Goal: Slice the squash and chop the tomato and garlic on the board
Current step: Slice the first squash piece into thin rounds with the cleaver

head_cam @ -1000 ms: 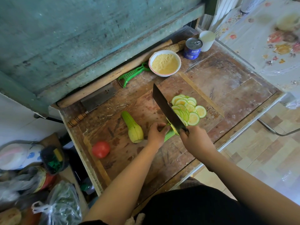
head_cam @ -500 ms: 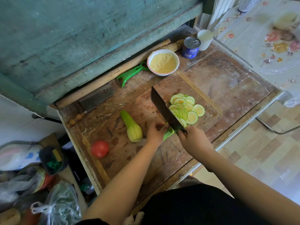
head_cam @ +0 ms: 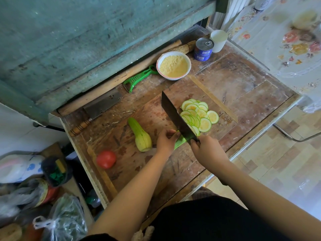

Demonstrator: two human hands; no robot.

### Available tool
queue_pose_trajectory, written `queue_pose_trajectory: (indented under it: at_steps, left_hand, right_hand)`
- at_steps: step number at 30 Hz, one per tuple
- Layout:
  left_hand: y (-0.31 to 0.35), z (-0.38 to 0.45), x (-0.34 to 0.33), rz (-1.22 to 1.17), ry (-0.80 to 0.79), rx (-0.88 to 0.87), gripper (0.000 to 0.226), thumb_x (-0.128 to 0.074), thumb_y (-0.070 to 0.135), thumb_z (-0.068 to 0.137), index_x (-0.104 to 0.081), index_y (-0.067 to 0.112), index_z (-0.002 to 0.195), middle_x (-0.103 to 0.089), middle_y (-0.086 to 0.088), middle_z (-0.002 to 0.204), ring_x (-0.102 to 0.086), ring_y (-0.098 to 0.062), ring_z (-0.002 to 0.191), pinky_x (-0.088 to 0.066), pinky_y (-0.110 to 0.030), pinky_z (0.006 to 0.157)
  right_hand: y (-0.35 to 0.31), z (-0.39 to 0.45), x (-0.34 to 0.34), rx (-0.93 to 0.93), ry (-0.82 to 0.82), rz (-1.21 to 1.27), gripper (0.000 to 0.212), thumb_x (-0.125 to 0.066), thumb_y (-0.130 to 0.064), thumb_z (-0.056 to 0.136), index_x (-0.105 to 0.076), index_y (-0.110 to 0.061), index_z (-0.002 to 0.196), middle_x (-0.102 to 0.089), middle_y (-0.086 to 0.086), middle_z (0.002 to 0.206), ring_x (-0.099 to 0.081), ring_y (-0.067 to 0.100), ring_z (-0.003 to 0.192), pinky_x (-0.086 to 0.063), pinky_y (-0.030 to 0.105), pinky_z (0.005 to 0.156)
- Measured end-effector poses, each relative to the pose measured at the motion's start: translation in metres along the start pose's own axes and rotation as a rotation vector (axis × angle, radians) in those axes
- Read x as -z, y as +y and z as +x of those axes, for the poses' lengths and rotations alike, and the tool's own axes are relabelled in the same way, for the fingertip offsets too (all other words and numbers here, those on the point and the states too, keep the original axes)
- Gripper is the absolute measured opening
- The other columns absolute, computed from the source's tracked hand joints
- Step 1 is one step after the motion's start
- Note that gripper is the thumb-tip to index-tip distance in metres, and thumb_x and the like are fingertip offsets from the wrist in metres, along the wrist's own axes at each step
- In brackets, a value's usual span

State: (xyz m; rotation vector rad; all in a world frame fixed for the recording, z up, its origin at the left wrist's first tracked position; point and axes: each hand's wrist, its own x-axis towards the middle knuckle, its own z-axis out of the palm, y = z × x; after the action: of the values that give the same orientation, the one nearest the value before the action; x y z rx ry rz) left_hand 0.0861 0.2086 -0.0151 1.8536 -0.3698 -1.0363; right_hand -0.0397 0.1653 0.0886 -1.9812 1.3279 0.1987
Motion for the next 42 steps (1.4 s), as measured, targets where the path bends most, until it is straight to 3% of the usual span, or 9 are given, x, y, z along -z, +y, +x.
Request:
queue_pose_trajectory:
  at_steps: [8,14,19,22,26,28,35,37,42]
  left_hand:
    - [-0.004,0.000,-0.002,0.036,0.006,0.017,0.019,-0.069,0.018,0.085,-0.051,0.024,0.079,-0.059,-0.015,0.107,-0.058,-0.023,0.094,-0.047,-0.035,0.086]
    - [-0.005,0.000,-0.002,0.059,0.006,-0.012,0.021,-0.068,0.018,0.086,-0.050,0.024,0.078,-0.057,-0.017,0.108,-0.056,-0.021,0.092,-0.045,-0.032,0.084]
    - [-0.008,0.002,-0.002,0.111,0.020,-0.033,0.018,-0.067,0.023,0.087,-0.050,0.026,0.080,-0.058,-0.014,0.107,-0.056,-0.021,0.093,-0.047,-0.037,0.088]
    - [-0.007,0.001,0.001,0.170,-0.014,-0.052,0.015,-0.064,0.027,0.088,-0.052,0.020,0.091,-0.055,-0.009,0.108,-0.055,-0.021,0.100,-0.046,-0.037,0.090]
    - [-0.009,-0.001,0.010,0.317,-0.091,-0.116,0.034,-0.067,0.027,0.086,-0.051,0.014,0.112,-0.044,-0.001,0.112,-0.046,-0.015,0.103,-0.040,-0.029,0.092]
    - [-0.007,-0.001,0.014,0.331,-0.086,-0.125,0.033,-0.065,0.025,0.088,-0.050,0.013,0.116,-0.046,-0.001,0.115,-0.044,-0.013,0.105,-0.038,-0.025,0.091]
    - [-0.006,-0.002,0.012,0.200,-0.017,-0.099,0.020,-0.067,0.016,0.086,-0.052,0.013,0.100,-0.058,-0.009,0.108,-0.055,-0.022,0.102,-0.040,-0.024,0.080]
    - [-0.005,-0.002,0.012,0.172,-0.005,-0.069,0.019,-0.067,0.016,0.086,-0.053,0.013,0.099,-0.059,-0.007,0.104,-0.056,-0.019,0.095,-0.039,-0.022,0.074]
    - [-0.002,-0.003,0.010,0.093,0.017,-0.023,0.020,-0.069,0.017,0.085,-0.056,0.014,0.100,-0.058,0.001,0.098,-0.054,-0.012,0.091,-0.041,-0.024,0.078]
  right_hand:
    - [0.003,0.004,-0.005,-0.031,-0.050,0.001,0.039,-0.042,-0.028,0.098,-0.042,-0.015,0.062,-0.048,0.004,0.059,-0.046,0.020,0.052,-0.033,0.027,0.047]
    - [0.004,0.014,-0.015,-0.060,-0.061,-0.020,0.038,-0.041,-0.029,0.098,-0.042,-0.015,0.063,-0.049,0.005,0.063,-0.047,0.021,0.055,-0.033,0.027,0.047]
    - [0.005,0.024,-0.027,-0.085,-0.074,-0.011,0.033,-0.040,-0.031,0.098,-0.049,-0.010,0.074,-0.053,0.007,0.071,-0.057,0.030,0.069,-0.041,0.031,0.057]
    - [0.009,0.022,-0.032,-0.085,-0.068,-0.008,0.031,-0.039,-0.032,0.099,-0.049,-0.010,0.079,-0.051,0.005,0.069,-0.055,0.028,0.068,-0.041,0.031,0.058]
    - [0.009,0.025,-0.028,-0.059,-0.056,0.045,0.032,-0.042,-0.030,0.098,-0.047,-0.012,0.072,-0.051,0.005,0.066,-0.055,0.028,0.065,-0.042,0.030,0.055]
    - [0.006,0.027,-0.022,-0.047,-0.050,0.065,0.032,-0.043,-0.029,0.098,-0.049,-0.010,0.072,-0.051,0.005,0.063,-0.053,0.026,0.061,-0.038,0.028,0.050]
    - [0.001,0.017,-0.011,0.023,-0.005,0.022,0.039,-0.044,-0.027,0.097,-0.040,-0.014,0.061,-0.045,0.004,0.057,-0.044,0.021,0.051,-0.028,0.028,0.045]
    - [0.001,0.012,-0.009,0.036,0.003,0.013,0.040,-0.044,-0.027,0.097,-0.040,-0.014,0.061,-0.044,0.004,0.057,-0.043,0.022,0.052,-0.028,0.028,0.045]
    - [0.000,0.006,-0.005,0.048,0.023,0.027,0.038,-0.044,-0.026,0.098,-0.042,-0.011,0.063,-0.046,0.006,0.057,-0.044,0.023,0.053,-0.030,0.028,0.047]
